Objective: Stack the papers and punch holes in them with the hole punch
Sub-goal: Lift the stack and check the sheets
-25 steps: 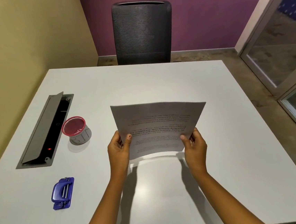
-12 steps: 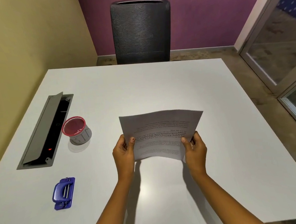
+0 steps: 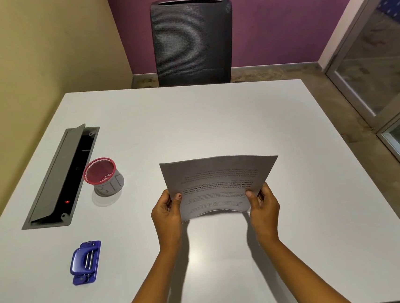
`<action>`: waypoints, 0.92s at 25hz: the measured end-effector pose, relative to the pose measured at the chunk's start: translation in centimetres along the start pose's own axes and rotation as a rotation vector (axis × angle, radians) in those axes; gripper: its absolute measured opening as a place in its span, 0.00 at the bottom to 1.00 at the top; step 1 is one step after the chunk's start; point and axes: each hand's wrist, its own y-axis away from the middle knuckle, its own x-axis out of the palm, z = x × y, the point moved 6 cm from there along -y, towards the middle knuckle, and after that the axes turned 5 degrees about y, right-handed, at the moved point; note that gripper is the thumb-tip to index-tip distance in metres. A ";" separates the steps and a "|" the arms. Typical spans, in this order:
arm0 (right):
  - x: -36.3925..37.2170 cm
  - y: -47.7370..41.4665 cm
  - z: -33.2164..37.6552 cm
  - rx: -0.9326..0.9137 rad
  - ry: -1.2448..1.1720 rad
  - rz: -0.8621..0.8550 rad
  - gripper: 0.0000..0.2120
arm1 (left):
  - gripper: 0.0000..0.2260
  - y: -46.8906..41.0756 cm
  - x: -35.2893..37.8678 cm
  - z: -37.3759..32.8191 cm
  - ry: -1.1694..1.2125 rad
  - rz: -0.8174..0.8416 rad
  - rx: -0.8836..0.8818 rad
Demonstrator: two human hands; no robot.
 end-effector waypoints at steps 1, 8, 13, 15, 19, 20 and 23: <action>0.0 0.0 -0.1 0.002 -0.003 -0.008 0.11 | 0.17 0.0 0.0 0.1 -0.003 -0.002 -0.002; -0.2 0.4 -0.8 0.026 0.011 -0.001 0.12 | 0.12 0.5 0.0 1.1 -0.056 -0.059 -0.038; -1.2 0.2 -1.3 0.065 0.035 -0.022 0.08 | 0.12 -0.2 -1.0 -0.1 -0.063 -0.253 -0.048; -1.3 0.8 -2.3 0.166 0.027 -0.010 0.11 | 0.09 -0.6 -1.4 -0.4 0.013 -0.329 -0.076; 0.3 2.7 -3.7 0.417 -0.217 0.161 0.21 | 0.05 -1.1 -1.5 0.0 0.144 -0.384 -0.133; 1.1 3.1 -3.3 0.436 -0.329 0.226 0.22 | 0.05 -1.1 -1.2 0.3 0.181 -0.379 -0.154; 1.7 3.2 -2.2 0.387 -0.436 0.219 0.17 | 0.08 -0.5 0.2 1.6 0.311 -0.261 -0.264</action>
